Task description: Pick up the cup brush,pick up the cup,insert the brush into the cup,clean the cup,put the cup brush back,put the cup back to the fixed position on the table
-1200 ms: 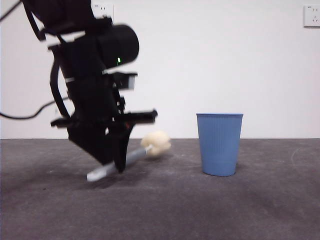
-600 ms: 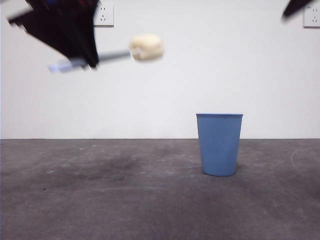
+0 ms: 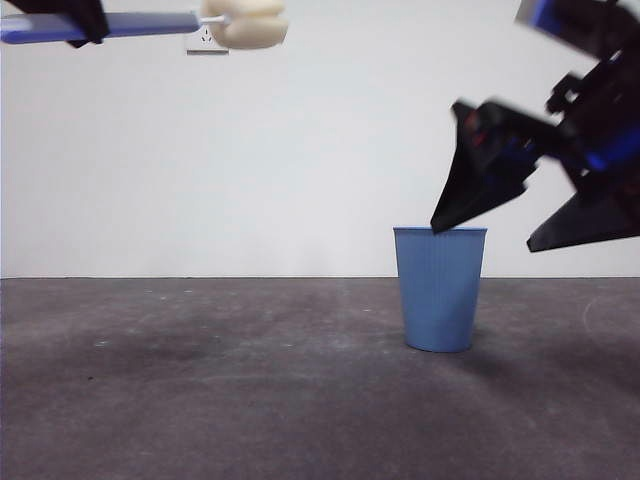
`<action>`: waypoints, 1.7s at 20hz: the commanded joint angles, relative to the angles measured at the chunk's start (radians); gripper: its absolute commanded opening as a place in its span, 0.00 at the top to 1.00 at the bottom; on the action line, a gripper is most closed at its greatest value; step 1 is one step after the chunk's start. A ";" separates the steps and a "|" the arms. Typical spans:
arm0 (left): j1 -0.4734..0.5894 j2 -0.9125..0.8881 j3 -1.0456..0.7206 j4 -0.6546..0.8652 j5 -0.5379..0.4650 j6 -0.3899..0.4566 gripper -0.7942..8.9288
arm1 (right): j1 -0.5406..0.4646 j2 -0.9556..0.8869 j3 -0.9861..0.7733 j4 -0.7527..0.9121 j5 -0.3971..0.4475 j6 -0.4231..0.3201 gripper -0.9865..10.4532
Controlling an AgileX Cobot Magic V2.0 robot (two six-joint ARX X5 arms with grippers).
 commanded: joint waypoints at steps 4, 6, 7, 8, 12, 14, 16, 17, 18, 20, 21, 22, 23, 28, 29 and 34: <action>0.002 -0.004 -0.006 -0.038 0.003 0.032 0.93 | 0.000 0.202 -0.012 0.247 0.021 -0.005 0.42; 0.002 -0.004 -0.006 -0.038 0.003 0.032 0.93 | 0.000 0.269 -0.012 0.324 0.021 -0.006 0.42; 0.002 -0.004 -0.006 -0.039 0.003 0.032 0.93 | -0.003 0.293 -0.012 0.356 0.027 -0.009 0.42; 0.002 -0.004 -0.006 -0.043 0.003 0.032 0.93 | -0.008 0.317 -0.012 0.394 0.031 -0.011 0.42; 0.002 -0.004 -0.006 -0.054 0.003 0.031 0.93 | -0.040 0.380 -0.012 0.496 0.028 -0.013 0.42; 0.002 -0.004 -0.006 -0.053 0.003 0.029 0.93 | -0.053 0.410 -0.012 0.554 0.025 -0.016 0.42; 0.002 -0.004 -0.006 -0.052 0.003 0.027 0.93 | -0.064 0.451 -0.012 0.624 -0.005 -0.016 0.42; 0.002 -0.004 -0.006 -0.050 0.003 0.027 0.93 | -0.065 0.473 -0.011 0.651 -0.022 -0.016 0.42; 0.002 -0.004 -0.006 -0.048 0.003 0.026 0.93 | -0.064 0.496 -0.011 0.671 -0.021 -0.016 0.42; 0.002 -0.004 -0.006 -0.045 0.003 0.025 0.93 | -0.065 0.536 -0.011 0.702 -0.022 -0.017 0.42; 0.002 -0.004 -0.006 -0.045 0.003 0.025 0.93 | -0.065 0.554 -0.011 0.734 -0.023 -0.023 0.42; 0.002 -0.004 -0.006 -0.045 0.003 0.024 0.93 | -0.065 0.570 -0.011 0.773 -0.023 -0.023 0.42; 0.002 -0.004 -0.006 -0.045 0.003 0.024 0.93 | -0.065 0.583 -0.011 0.805 -0.022 -0.023 0.44; 0.002 -0.004 -0.006 -0.045 0.003 0.024 0.93 | -0.066 0.596 -0.009 0.811 -0.018 -0.024 0.66; 0.002 -0.004 -0.006 -0.045 0.003 0.024 0.93 | -0.066 0.596 -0.009 0.814 -0.018 -0.024 0.73; 0.002 -0.003 -0.006 -0.061 0.003 0.035 0.93 | -0.063 0.592 -0.009 0.811 -0.023 -0.034 0.93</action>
